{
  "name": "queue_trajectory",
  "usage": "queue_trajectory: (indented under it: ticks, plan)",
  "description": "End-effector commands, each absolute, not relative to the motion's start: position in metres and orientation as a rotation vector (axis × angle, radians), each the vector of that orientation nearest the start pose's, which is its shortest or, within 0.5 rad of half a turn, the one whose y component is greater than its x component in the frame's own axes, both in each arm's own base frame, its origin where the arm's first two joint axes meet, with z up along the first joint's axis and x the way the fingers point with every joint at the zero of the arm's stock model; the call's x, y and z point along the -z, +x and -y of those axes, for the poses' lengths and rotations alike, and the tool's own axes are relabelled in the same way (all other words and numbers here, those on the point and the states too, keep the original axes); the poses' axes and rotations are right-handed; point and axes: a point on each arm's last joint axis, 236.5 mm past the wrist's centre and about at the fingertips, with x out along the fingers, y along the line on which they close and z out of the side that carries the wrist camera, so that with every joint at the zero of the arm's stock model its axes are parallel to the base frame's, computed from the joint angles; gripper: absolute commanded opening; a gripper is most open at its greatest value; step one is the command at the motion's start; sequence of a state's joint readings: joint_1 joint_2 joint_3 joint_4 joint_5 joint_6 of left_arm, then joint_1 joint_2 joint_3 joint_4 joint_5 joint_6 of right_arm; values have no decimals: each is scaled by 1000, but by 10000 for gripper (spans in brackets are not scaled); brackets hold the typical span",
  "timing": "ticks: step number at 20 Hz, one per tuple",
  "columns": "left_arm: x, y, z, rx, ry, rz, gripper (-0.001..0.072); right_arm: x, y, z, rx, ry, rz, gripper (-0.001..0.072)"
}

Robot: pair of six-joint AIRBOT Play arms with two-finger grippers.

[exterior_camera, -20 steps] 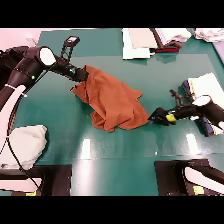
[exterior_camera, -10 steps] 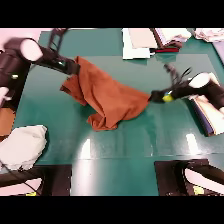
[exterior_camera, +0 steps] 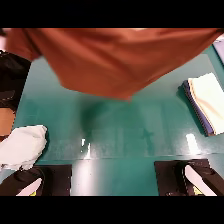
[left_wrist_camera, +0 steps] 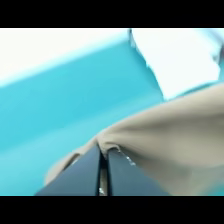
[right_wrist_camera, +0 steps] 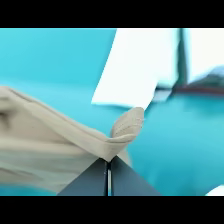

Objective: Fold the shirts.

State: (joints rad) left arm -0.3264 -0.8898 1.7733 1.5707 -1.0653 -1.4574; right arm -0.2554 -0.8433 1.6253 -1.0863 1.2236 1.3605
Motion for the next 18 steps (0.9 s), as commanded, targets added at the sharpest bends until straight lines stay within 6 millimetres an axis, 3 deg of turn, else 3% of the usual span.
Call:
queue_trajectory:
  ticks: [1, 3, 5, 7, 9, 11, 14, 16, 18]
  plan:
    - [-504, 248, 92, 356, 94, 26, 25, -441, 280, -9, -113, 34, -232, 14]
    - [-512, 231, 93, 383, 75, 54, 25, -454, 275, -3, -91, 14, -224, 14]
    - [-497, 235, 100, 411, 75, -7, 25, -458, 282, -1, -94, 14, -245, 13]
    - [-450, 259, 114, 437, 95, -180, 25, -452, 301, -2, -129, 27, -293, 14]
    - [-381, 293, 128, 452, 122, -406, 25, -426, 337, -7, -183, 52, -376, 13]
    - [-297, 325, 145, 477, 137, -640, 25, -365, 378, -4, -179, 87, -544, 13]
    - [-161, 356, 161, 500, 169, -950, 25, -238, 424, -6, -153, 46, -870, 13]
    - [-87, 366, 164, 523, 229, -1090, 25, -165, 434, -14, -165, 26, -1053, 13]
    - [-37, 367, 165, 525, 235, -1212, 26, -117, 433, -29, -198, 27, -1171, 13]
